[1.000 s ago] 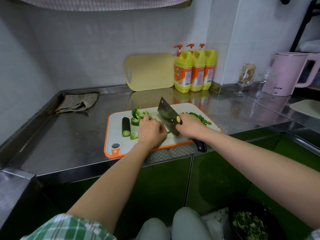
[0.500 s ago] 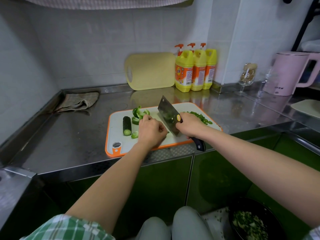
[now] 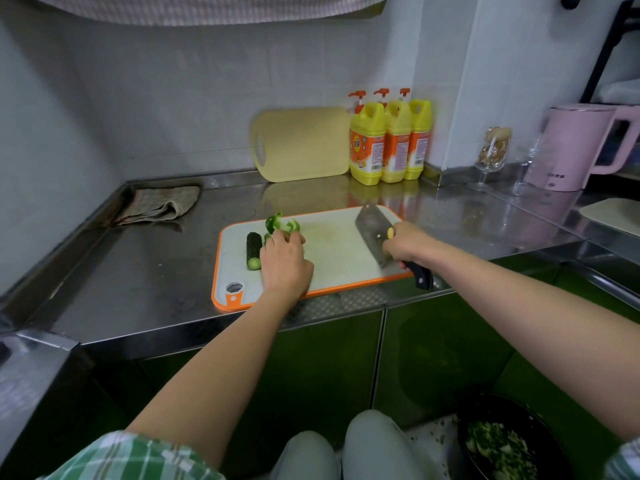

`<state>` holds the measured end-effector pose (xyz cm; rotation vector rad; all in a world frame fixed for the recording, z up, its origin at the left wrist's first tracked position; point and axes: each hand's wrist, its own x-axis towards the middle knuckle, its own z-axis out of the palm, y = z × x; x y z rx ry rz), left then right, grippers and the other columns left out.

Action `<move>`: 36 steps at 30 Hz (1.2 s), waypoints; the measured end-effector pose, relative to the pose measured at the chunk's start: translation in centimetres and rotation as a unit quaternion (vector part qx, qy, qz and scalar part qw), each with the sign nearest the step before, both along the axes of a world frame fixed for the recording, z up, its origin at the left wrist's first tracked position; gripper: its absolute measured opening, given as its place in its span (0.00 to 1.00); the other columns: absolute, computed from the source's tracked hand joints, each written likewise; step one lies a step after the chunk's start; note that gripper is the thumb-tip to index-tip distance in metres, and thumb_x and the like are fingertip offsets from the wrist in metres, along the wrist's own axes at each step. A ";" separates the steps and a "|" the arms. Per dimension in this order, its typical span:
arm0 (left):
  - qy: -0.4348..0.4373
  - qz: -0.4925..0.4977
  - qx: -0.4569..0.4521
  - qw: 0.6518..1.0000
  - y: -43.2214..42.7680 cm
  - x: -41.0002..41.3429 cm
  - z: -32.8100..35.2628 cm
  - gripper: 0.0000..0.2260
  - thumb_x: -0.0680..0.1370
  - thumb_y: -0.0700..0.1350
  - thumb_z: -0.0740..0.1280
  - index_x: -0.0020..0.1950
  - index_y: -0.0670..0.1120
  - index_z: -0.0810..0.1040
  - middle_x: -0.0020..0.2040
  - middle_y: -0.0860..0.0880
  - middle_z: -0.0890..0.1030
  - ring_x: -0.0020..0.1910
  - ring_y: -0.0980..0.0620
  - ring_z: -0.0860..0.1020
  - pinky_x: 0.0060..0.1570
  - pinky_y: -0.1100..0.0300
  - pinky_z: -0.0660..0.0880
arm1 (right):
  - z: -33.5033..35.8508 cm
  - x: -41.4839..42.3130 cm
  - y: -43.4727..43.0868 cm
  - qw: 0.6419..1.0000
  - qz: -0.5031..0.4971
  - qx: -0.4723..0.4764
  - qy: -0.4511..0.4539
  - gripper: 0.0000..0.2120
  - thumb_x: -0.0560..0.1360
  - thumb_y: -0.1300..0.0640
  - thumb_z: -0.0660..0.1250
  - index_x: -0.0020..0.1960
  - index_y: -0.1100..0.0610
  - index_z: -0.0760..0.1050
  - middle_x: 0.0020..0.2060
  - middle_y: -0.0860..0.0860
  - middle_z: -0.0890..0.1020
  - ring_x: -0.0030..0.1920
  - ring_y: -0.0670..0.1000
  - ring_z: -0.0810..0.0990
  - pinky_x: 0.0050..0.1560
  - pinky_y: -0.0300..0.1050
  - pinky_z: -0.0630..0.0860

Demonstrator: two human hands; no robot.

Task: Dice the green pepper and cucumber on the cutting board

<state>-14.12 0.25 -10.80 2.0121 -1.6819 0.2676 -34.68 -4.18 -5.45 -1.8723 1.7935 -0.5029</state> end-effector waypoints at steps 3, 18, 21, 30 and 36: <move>0.012 -0.004 0.014 1.000 -0.2 0.0 0.1 0.18 0.74 0.41 0.65 0.64 0.44 0.72 0.59 0.40 0.73 0.57 0.41 0.71 0.54 0.51 0.67 | 0.1 -0.2 0.1 0.998 0.016 -0.007 -0.055 0.03 0.76 0.65 0.58 0.48 0.60 0.69 0.33 0.56 0.73 0.25 0.52 0.72 0.28 0.42 0.70; -0.084 0.060 0.040 0.994 -0.7 0.7 0.8 0.11 0.79 0.44 0.60 0.59 0.47 0.77 0.57 0.43 0.79 0.58 0.41 0.70 0.55 0.50 0.65 | 0.3 -1.2 -0.2 0.995 0.021 0.020 -0.095 0.03 0.77 0.66 0.59 0.47 0.60 0.69 0.32 0.57 0.72 0.24 0.52 0.70 0.25 0.40 0.68; -0.072 0.045 0.018 0.996 -1.0 0.8 0.9 0.10 0.80 0.46 0.61 0.57 0.50 0.79 0.55 0.45 0.80 0.55 0.43 0.71 0.53 0.51 0.65 | 0.6 -0.1 1.0 0.991 0.092 0.049 -0.089 0.06 0.76 0.63 0.63 0.42 0.58 0.69 0.31 0.55 0.72 0.24 0.50 0.70 0.24 0.39 0.67; 0.081 -0.139 0.008 0.987 -0.2 -0.7 0.8 0.10 0.76 0.51 0.68 0.56 0.54 0.80 0.52 0.54 0.81 0.57 0.48 0.71 0.55 0.55 0.65 | 0.5 -0.9 0.4 0.994 0.037 0.016 -0.101 0.04 0.77 0.66 0.60 0.44 0.59 0.68 0.31 0.56 0.71 0.24 0.52 0.70 0.26 0.41 0.68; 0.085 -0.147 0.026 0.985 0.7 -0.4 1.2 0.16 0.74 0.48 0.68 0.62 0.52 0.77 0.56 0.53 0.79 0.61 0.49 0.68 0.59 0.55 0.64 | 0.2 -0.2 1.0 0.999 0.050 0.003 0.006 0.02 0.76 0.64 0.59 0.45 0.60 0.69 0.31 0.57 0.76 0.26 0.54 0.75 0.28 0.44 0.72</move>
